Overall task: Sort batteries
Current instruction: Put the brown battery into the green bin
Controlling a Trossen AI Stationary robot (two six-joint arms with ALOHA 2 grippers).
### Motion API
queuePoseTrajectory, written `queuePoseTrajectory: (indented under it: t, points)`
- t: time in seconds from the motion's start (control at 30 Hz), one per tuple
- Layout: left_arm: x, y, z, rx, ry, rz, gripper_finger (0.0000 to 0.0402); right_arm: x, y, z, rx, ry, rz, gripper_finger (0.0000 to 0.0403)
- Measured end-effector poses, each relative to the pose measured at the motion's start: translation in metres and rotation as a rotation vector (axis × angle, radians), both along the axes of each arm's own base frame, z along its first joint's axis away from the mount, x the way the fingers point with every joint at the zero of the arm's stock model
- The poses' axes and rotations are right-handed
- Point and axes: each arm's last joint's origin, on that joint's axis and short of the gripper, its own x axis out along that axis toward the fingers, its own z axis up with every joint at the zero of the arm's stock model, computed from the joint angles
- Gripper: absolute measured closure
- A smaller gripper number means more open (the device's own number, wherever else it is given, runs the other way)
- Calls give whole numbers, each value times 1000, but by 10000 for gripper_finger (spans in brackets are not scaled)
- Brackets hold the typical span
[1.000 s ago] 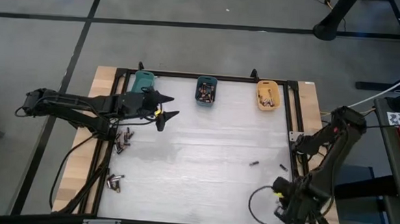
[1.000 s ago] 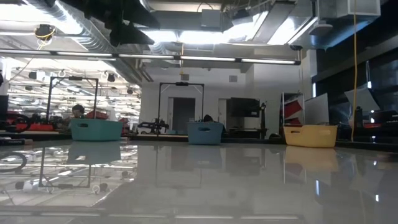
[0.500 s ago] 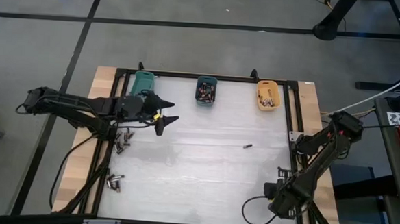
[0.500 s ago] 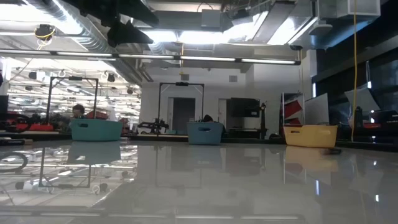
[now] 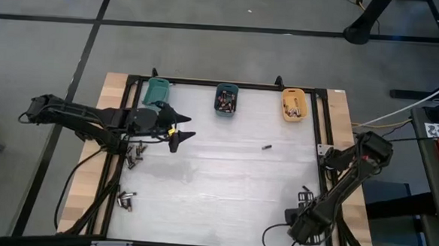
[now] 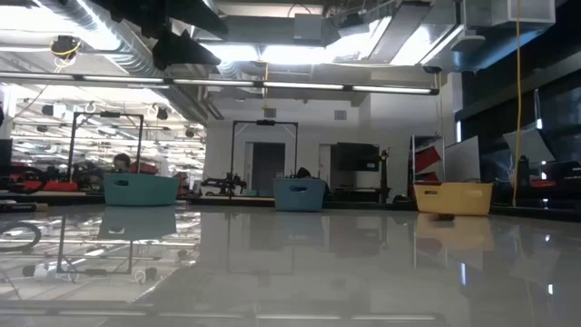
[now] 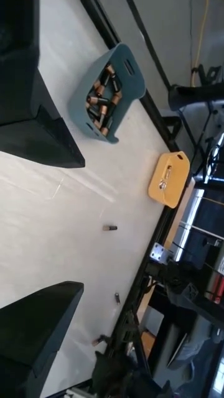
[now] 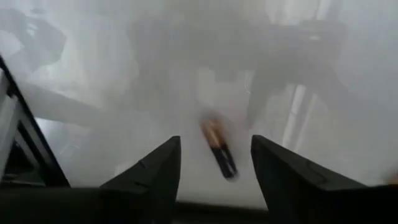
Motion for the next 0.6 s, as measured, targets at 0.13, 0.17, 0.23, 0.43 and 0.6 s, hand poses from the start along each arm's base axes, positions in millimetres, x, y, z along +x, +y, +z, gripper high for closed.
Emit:
queuePoseTrajectory:
  t: [0.13, 0.17, 0.23, 0.43, 0.6]
  points:
    - [0, 0, -1, -13, 5, 6, 101, 4, 6, -11, 7, 6, 12, 218]
    - [0, 0, -1, -13, 6, 6, 101, 4, 6, -14, -1, 13, 11, 224]
    - [0, 0, -1, -13, 6, 6, 101, 4, 6, -18, -24, 26, 12, 241]
    - [0, 0, -1, -17, 5, 7, 101, 4, 4, -22, -66, 25, 17, 292]
    - [0, 0, -1, -14, 7, 6, 101, 5, 1, -24, -55, 4, 126, 316]
